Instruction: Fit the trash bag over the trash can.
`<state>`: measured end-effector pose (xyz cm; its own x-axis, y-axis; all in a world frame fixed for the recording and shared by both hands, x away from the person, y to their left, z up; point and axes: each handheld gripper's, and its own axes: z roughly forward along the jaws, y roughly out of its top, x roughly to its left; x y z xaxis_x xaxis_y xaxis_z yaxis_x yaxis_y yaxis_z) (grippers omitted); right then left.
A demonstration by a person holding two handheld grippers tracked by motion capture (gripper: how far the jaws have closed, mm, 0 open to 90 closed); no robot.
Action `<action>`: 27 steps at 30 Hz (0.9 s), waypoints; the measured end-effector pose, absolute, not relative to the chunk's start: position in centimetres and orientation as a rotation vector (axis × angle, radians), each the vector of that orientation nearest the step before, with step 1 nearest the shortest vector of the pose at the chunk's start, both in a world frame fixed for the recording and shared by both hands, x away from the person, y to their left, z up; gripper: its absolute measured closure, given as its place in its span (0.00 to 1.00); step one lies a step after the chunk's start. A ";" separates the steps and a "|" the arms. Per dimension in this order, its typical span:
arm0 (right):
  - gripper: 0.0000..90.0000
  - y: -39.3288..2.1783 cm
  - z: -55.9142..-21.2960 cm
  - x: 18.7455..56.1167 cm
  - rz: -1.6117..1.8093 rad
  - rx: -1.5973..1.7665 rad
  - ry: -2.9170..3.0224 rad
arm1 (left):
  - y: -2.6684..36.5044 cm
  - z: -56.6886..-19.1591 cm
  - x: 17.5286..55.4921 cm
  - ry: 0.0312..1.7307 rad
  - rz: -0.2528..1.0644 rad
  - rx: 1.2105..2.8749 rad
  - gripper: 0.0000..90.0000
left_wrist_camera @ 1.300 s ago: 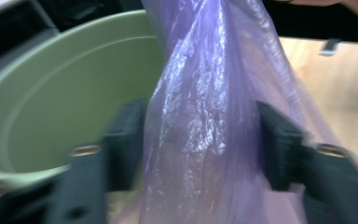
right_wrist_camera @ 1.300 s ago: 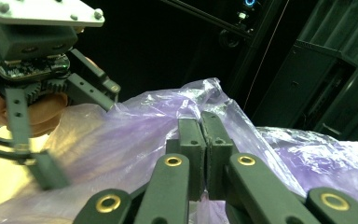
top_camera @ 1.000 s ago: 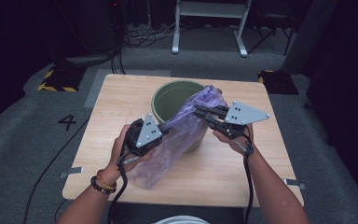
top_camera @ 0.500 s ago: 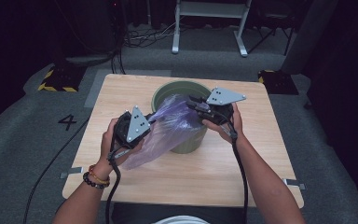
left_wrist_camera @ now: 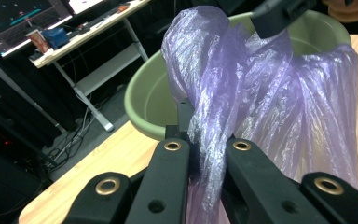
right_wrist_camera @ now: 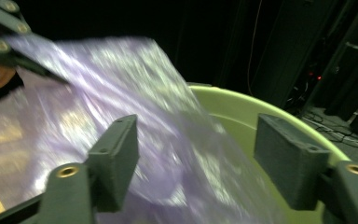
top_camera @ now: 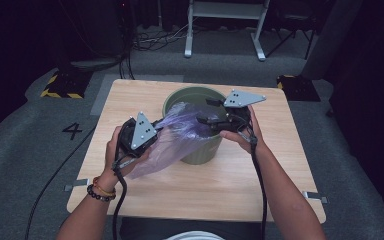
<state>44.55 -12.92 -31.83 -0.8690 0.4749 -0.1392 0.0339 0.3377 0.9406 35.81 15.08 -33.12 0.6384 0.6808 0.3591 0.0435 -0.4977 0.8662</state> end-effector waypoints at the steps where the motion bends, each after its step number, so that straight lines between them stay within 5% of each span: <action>1: 0.35 -12.7 -31.7 44.3 1.536 0.437 2.221 | 14.9 -33.1 35.9 0.563 0.881 1.955 1.00; 10: 0.37 -10.2 -32.4 41.2 1.422 0.142 2.375 | 13.5 -33.4 36.5 0.555 0.855 1.958 0.99; 13: 0.60 -9.6 -33.0 41.0 1.337 0.097 2.397 | 13.0 -33.4 36.6 0.549 0.842 1.956 0.98; 18: 0.87 -9.6 -33.3 41.4 1.311 0.117 2.410 | 13.1 -33.4 36.8 0.565 0.798 1.944 0.81; 27: 0.93 -11.5 -32.7 41.5 1.483 0.198 2.339 | 14.7 -32.4 35.4 0.594 0.706 1.923 0.48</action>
<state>41.52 -11.55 -32.74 -0.9242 0.3072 -0.2271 -0.0745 0.4382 0.8958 35.42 14.66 -32.42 0.7131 0.6652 0.2215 0.1049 -0.4136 0.9044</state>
